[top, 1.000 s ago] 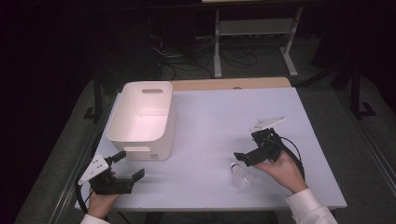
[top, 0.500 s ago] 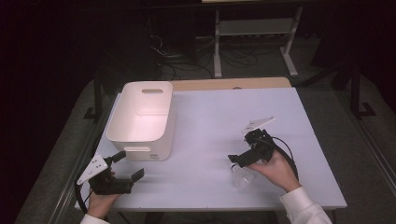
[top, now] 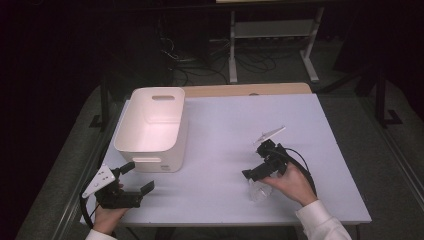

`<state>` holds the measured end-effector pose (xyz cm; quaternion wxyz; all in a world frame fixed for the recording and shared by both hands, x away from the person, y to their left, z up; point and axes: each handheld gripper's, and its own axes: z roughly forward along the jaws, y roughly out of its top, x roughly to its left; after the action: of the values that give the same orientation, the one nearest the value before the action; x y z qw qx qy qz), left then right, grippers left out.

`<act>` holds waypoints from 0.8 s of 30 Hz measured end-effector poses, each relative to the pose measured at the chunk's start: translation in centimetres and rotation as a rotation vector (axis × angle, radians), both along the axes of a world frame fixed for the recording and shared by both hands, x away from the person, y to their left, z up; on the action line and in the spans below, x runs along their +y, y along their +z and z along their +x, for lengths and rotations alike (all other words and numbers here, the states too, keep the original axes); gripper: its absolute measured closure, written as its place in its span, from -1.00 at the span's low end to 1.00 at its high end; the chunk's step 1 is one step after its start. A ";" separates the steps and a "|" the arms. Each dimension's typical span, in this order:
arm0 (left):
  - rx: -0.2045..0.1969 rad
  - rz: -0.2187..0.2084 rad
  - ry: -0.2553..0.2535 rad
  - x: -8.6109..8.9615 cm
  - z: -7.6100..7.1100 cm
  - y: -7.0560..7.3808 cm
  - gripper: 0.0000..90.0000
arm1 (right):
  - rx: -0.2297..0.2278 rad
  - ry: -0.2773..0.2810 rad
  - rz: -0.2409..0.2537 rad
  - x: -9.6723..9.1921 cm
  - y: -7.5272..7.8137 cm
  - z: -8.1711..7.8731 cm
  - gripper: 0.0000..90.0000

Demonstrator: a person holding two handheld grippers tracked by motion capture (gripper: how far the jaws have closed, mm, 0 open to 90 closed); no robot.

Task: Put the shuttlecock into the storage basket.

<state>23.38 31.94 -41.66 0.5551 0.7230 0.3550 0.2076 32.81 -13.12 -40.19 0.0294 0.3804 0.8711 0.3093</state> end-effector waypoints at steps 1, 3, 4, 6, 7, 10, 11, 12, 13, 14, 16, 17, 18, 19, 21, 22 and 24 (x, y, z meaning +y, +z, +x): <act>0.000 0.001 0.001 0.0 0.0 0.0 -1.00 | 0.006 0.004 0.002 0.0 -0.1 0.0 -1.00; 0.000 0.000 0.002 0.0 0.0 0.0 -1.00 | 0.020 0.003 -0.006 0.1 -0.2 -0.1 -1.00; 0.000 0.001 0.002 0.0 0.0 0.0 -1.00 | 0.025 0.004 -0.007 0.1 -0.3 -0.1 -1.00; 0.001 0.002 0.002 0.0 0.0 0.0 -1.00 | 0.039 0.013 -0.015 0.1 -0.5 -0.1 -1.00; 0.000 -0.008 0.005 -0.1 0.0 0.0 -1.00 | 0.037 0.014 -0.015 0.2 -0.6 -0.1 -1.00; 0.002 -0.010 0.005 -0.1 0.0 -0.1 -1.00 | 0.059 0.016 -0.019 0.2 -0.8 -0.1 -1.00; 0.001 -0.011 0.004 -0.1 0.0 -0.1 -1.00 | 0.067 0.011 -0.023 0.2 -0.8 -0.1 -1.00; 0.001 -0.006 0.003 -0.1 0.0 -0.1 -1.00 | 0.074 0.002 -0.019 0.1 -0.8 0.0 -1.00; 0.001 -0.011 0.005 -0.1 0.0 -0.1 -1.00 | 0.085 -0.002 -0.020 0.1 -0.8 0.0 -1.00; 0.002 -0.010 0.005 -0.1 0.0 -0.1 -1.00 | 0.095 -0.005 -0.011 0.0 -0.8 0.1 -1.00; 0.001 -0.010 0.004 -0.1 0.0 -0.1 -1.00 | 0.113 -0.014 -0.007 -0.2 -0.9 0.1 -1.00; 0.002 -0.006 0.005 -0.1 0.0 -0.1 -1.00 | 0.121 -0.019 -0.009 -0.2 -0.9 0.2 -0.94; 0.000 -0.011 0.005 -0.1 0.0 -0.1 -1.00 | 0.138 -0.025 -0.004 -0.4 -0.9 0.1 -0.90; 0.000 -0.011 0.005 -0.1 0.0 -0.1 -1.00 | 0.157 -0.033 0.006 -0.5 -0.9 0.2 -0.87; 0.002 -0.006 0.005 -0.1 0.0 -0.1 -1.00 | 0.187 -0.076 -0.004 -0.6 -1.1 0.3 -0.72; 0.002 -0.007 0.005 -0.1 0.0 -0.1 -1.00 | 0.187 -0.076 -0.004 -0.6 -1.1 0.3 -0.72; 0.001 -0.006 0.005 -0.1 0.0 -0.1 -1.00 | 0.225 -0.066 -0.002 -0.5 -1.3 0.4 -0.69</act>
<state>23.42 31.83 -41.73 0.5565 0.7205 0.3578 0.2076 33.18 -13.59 -41.51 -0.0579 0.4412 0.8562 0.2625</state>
